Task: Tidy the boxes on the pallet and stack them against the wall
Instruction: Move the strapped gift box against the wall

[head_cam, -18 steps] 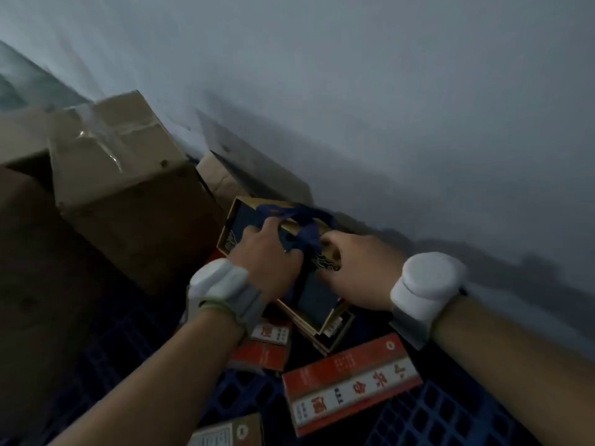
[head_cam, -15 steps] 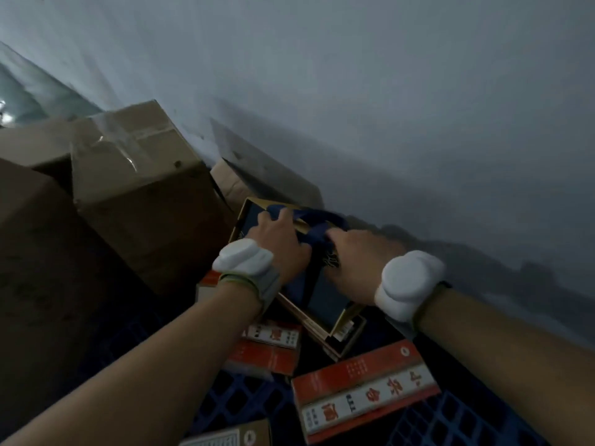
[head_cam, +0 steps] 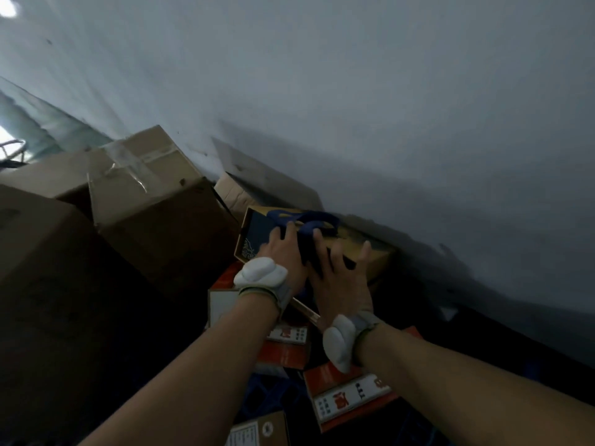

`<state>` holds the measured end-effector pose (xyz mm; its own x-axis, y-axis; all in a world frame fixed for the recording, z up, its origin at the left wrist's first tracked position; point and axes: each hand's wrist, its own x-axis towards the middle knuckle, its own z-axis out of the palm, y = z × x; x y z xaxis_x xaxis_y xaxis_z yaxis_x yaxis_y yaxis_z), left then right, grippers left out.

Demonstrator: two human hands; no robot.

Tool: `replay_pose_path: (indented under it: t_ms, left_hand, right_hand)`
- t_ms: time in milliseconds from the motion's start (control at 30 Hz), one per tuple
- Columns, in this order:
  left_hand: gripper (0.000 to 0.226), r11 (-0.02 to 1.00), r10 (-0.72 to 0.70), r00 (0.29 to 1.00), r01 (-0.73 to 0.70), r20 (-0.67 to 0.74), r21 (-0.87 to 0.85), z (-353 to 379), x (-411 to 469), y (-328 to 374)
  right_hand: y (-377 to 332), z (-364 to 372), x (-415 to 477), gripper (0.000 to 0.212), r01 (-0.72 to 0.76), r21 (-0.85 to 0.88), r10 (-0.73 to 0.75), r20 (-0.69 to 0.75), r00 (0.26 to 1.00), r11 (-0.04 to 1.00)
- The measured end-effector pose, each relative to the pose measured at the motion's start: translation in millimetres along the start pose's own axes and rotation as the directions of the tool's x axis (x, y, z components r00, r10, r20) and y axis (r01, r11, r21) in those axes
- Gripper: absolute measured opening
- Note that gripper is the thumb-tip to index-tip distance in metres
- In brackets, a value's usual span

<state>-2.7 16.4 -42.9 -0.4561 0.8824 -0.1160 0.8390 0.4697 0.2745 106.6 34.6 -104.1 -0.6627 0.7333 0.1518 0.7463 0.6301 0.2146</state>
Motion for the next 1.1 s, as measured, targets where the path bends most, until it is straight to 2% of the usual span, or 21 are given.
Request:
replay_pose_path:
  t_ms: [167, 300, 400, 500, 567, 733, 833, 900, 933, 1000, 1067, 1100]
  left_hand:
    - [0.068, 0.999, -0.032, 0.999, 0.034, 0.033, -0.038, -8.3, -7.5, -6.0]
    - [0.058, 0.999, -0.049, 0.991, 0.051, -0.123, 0.009, -8.5, -7.0, -5.8]
    - [0.054, 0.999, -0.027, 0.983, 0.023, -0.18, -0.024, -7.4, -2.7, 7.6]
    - [0.057, 0.995, -0.015, 0.991, 0.001, -0.134, -0.101, -0.4, 1.5, 27.7]
    - [0.061, 0.99, -0.003, 0.997, -0.008, -0.075, -0.141, 7.5, 2.4, 39.1]
    - [0.064, 0.99, 0.051, 0.998, -0.053, -0.025, -0.127, 15.5, 11.2, 63.0]
    - [0.067, 0.99, 0.009, 1.0, -0.011, -0.014, -0.138, 11.1, 26.5, 69.2]
    - [0.066, 0.983, -0.038, 0.999, 0.034, -0.019, -0.182, 6.5, 34.2, 68.9]
    - [0.066, 0.98, -0.045, 0.999, 0.039, -0.028, -0.198, 5.2, 36.3, 67.6]
    - [0.066, 0.976, -0.039, 0.999, 0.031, -0.032, -0.218, 5.2, 38.3, 66.1]
    - [0.07, 0.969, -0.048, 0.998, 0.039, -0.028, -0.243, 7.6, 38.7, 66.9]
    - [0.073, 0.965, -0.068, 0.997, 0.059, -0.026, -0.255, 8.7, 39.4, 66.9]
  right_hand:
    - [20.9, -33.5, 7.5, 0.066, -0.035, 0.127, 0.03, 0.042, 0.999, 0.991]
    - [72.4, -65.5, 9.7, 0.093, -0.077, 0.108, 0.058, 0.169, 0.984, 0.991]
    - [125.1, -81.0, 14.9, 0.112, -0.162, 0.2, 0.096, 0.302, 0.948, 0.966]
    - [177.4, -82.3, 10.4, 0.121, -0.222, 0.282, 0.105, 0.378, 0.92, 0.933]
    - [195.4, -70.0, -2.5, 0.122, -0.181, 0.248, 0.067, 0.407, 0.911, 0.952]
    - [213.9, -39.5, -25.2, 0.114, -0.14, 0.03, 0.111, 0.452, 0.885, 0.99]
    - [202.9, -50.9, -25.3, 0.098, -0.082, -0.061, 0.097, 0.305, 0.947, 0.995]
    - [187.2, -53.3, -25.0, 0.079, -0.012, -0.049, 0.02, 0.183, 0.983, 0.999]
    - [177.8, -51.2, -25.4, 0.075, 0.005, -0.028, 0.0, 0.173, 0.985, 1.0]
    - [163.9, -45.7, -23.0, 0.072, -0.101, 0.05, 0.083, 0.292, 0.953, 0.994]
    - [157.8, -46.1, -18.9, 0.067, -0.283, 0.064, 0.22, 0.473, 0.853, 0.957]
    - [157.7, -48.1, -17.4, 0.063, -0.322, 0.032, 0.265, 0.49, 0.831, 0.946]
